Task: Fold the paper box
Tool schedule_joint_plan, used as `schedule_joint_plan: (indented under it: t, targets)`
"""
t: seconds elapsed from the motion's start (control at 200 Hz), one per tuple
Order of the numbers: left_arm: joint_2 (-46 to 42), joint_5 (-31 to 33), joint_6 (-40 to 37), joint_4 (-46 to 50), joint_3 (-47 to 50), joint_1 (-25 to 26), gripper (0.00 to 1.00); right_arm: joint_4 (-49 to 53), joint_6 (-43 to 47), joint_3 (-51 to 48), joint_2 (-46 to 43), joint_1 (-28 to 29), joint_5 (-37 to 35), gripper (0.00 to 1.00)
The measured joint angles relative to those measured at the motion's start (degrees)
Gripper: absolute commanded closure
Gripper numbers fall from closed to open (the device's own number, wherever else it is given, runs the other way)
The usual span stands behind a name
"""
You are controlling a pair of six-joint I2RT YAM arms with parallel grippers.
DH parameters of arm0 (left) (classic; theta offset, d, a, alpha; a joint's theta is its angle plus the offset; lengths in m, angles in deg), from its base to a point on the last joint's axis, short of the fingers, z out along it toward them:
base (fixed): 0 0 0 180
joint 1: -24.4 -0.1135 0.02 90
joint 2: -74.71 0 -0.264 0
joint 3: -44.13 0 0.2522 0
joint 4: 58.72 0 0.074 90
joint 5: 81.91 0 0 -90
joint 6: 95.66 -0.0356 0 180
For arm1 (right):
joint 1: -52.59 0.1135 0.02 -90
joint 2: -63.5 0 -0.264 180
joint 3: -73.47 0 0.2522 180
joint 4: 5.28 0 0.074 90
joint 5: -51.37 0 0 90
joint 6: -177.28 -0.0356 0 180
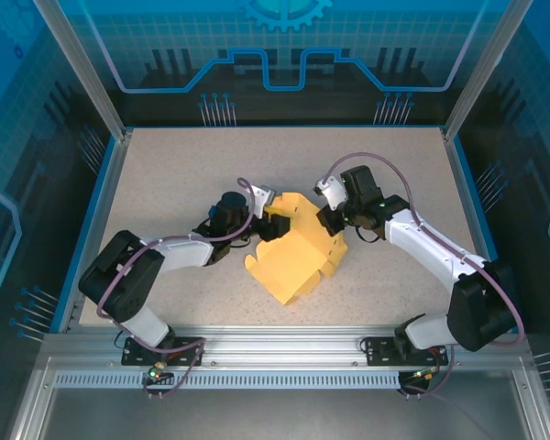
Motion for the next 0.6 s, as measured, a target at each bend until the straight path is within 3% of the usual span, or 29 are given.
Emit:
schedule_joint_plan:
  t: [0.42,0.6]
  targets:
    - [1.07,-3.85,0.39,5.44,-8.35,-2.38,0.43,0.02,0.02,0.0,-0.02,0.0,0.15,1.0]
    - [2.84,-6.71,0.42,6.43,-11.23,-2.38,0.47,0.02,0.0,0.0,-0.02,0.0,0.13,1.0]
